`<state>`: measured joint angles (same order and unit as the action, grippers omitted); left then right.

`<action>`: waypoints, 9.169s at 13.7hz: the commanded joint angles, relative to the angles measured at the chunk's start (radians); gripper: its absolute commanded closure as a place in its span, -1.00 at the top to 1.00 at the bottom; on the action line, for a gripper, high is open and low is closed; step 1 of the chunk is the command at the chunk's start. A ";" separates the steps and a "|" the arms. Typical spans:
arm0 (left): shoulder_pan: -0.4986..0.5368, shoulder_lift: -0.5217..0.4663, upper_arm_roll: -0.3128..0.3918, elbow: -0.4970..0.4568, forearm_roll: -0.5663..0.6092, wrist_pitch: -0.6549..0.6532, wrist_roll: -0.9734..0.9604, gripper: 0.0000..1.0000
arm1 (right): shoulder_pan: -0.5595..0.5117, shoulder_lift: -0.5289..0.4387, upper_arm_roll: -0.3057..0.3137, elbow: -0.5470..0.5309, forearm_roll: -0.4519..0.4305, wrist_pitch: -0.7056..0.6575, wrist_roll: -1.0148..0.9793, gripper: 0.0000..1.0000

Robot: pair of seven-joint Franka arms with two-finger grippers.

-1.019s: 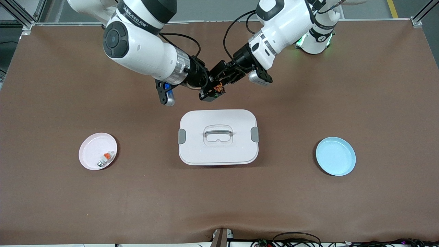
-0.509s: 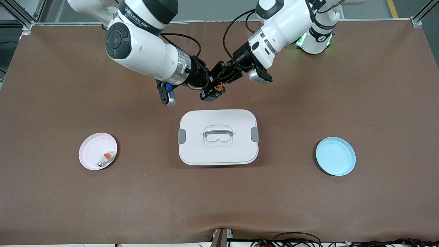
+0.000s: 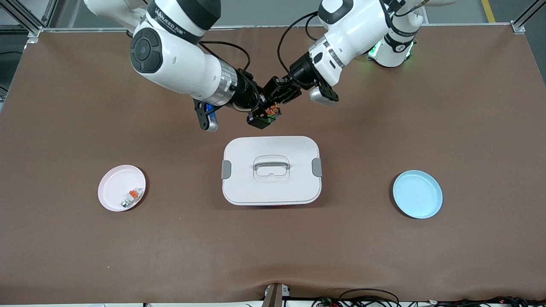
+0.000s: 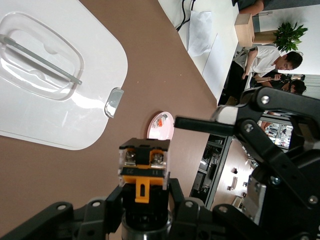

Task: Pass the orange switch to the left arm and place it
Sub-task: 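Grasp the switch with the left gripper beside the right gripper, then open the right gripper and withdraw while the left gripper carries the switch, then lower the switch onto the light-blue plate with the left gripper, then open the left gripper to release the switch on the plate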

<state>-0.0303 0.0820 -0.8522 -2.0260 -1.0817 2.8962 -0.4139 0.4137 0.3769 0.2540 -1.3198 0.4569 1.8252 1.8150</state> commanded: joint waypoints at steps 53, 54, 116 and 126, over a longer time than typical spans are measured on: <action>0.422 -0.039 0.689 0.296 0.933 -1.028 0.461 -1.00 | -0.592 -0.211 -0.060 0.034 -0.504 -0.483 -1.835 1.00; 0.356 -0.030 0.758 0.296 0.933 -1.022 0.460 -1.00 | -0.510 -0.211 -0.153 0.034 -0.503 -0.480 -1.835 1.00; -0.108 0.602 0.973 0.297 0.982 -0.422 -1.042 1.00 | -0.478 -0.313 -0.268 -0.036 -0.428 -0.426 -1.724 1.00; -0.037 0.421 0.975 0.313 1.037 -0.647 -0.835 1.00 | -0.477 -0.313 -0.269 -0.026 -0.423 -0.441 -1.752 1.00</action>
<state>-0.0869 0.5636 0.1229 -1.6945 -0.0618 2.3076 -1.3149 -0.0637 0.0772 -0.0164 -1.3505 0.0411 1.3945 0.0719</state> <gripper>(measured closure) 0.000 0.000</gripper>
